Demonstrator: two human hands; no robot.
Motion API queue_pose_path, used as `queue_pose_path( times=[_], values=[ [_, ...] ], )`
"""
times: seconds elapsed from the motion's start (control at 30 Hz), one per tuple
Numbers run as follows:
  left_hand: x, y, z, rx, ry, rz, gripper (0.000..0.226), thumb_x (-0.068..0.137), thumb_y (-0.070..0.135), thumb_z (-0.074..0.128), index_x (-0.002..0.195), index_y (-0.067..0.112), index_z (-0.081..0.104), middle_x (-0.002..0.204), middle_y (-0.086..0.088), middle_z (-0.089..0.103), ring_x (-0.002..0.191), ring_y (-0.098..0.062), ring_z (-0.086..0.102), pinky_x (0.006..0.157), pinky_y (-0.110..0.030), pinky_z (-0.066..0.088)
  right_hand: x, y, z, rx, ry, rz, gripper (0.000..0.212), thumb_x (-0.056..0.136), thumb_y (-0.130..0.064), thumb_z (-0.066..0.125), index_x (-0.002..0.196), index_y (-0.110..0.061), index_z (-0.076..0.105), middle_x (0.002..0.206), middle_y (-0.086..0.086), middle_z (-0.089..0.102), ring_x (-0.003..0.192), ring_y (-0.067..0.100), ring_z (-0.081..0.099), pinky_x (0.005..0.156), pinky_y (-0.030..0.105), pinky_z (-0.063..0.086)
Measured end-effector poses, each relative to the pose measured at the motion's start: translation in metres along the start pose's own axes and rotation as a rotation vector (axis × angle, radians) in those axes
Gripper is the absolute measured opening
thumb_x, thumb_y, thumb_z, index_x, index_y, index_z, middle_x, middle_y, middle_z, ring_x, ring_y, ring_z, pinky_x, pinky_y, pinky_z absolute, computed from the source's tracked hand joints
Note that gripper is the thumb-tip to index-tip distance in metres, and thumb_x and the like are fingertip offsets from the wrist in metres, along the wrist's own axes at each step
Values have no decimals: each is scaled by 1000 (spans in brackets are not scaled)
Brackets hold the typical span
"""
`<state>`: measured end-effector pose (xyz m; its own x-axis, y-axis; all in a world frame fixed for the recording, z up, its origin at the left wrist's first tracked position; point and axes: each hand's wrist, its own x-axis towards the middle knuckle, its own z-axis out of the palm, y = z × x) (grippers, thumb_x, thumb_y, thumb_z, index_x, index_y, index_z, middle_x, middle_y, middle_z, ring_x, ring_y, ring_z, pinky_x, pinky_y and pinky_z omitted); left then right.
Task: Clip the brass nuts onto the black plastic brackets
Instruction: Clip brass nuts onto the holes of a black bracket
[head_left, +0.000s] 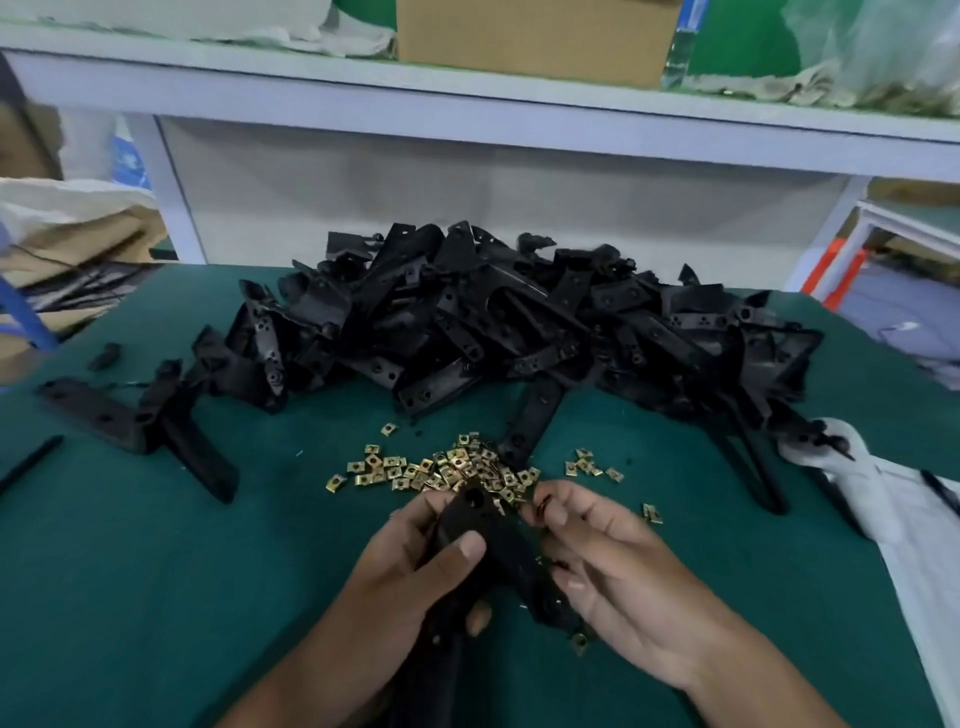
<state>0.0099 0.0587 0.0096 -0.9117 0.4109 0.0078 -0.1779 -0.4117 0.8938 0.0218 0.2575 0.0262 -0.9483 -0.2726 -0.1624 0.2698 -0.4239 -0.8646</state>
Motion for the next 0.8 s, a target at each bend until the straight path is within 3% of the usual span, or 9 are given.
queue_pose_path(
  times=[0.07,0.2,0.33,0.43,0.53,0.6,0.8],
  values=[
    [-1,-1,2,8,-31,12,59,76,24,77,107,-12,44,78,-16,65,49,-22,56,48,-27,48,0,2,-1,-28,3,-8,23,82,-26,80,98,-13,70,78,-2,57,58,6,35,54,22,28],
    [-2,-3,1,-4,-50,27,68,72,29,88,110,-9,46,80,-17,66,50,-22,58,48,-28,50,0,4,-3,-48,-13,-15,36,70,-35,90,97,-17,73,71,-5,53,57,6,35,59,29,24],
    [-3,-5,1,-13,-129,39,40,78,33,87,103,12,64,86,-16,65,59,-21,59,51,-29,51,-2,4,1,-139,0,-46,39,64,-51,91,76,-22,68,64,-10,51,55,4,40,56,25,29],
    [-4,-7,0,6,-149,30,33,81,34,85,103,17,67,93,-15,67,68,-19,61,53,-29,52,-3,2,6,-167,29,-49,31,72,-47,87,75,-22,70,70,-5,58,58,6,44,58,26,31],
    [-4,-9,-2,-9,-165,23,30,83,31,83,106,17,67,101,-15,70,71,-18,64,54,-29,53,-6,0,14,-240,66,-51,18,83,-36,71,68,-25,71,63,-8,56,50,2,39,49,16,32],
    [-3,-10,-4,-6,-176,31,32,83,30,83,106,16,67,97,-12,70,69,-16,64,53,-28,53,-7,-1,17,-284,74,-66,22,86,-32,63,66,-27,71,60,-11,55,48,0,41,47,13,34],
    [-3,-9,-3,-10,-177,11,35,75,35,89,103,22,71,92,-6,68,69,-14,64,51,-27,53,-8,-4,16,-326,39,-74,20,84,-33,67,68,-24,72,60,-10,57,52,0,48,50,12,37]
  ],
)
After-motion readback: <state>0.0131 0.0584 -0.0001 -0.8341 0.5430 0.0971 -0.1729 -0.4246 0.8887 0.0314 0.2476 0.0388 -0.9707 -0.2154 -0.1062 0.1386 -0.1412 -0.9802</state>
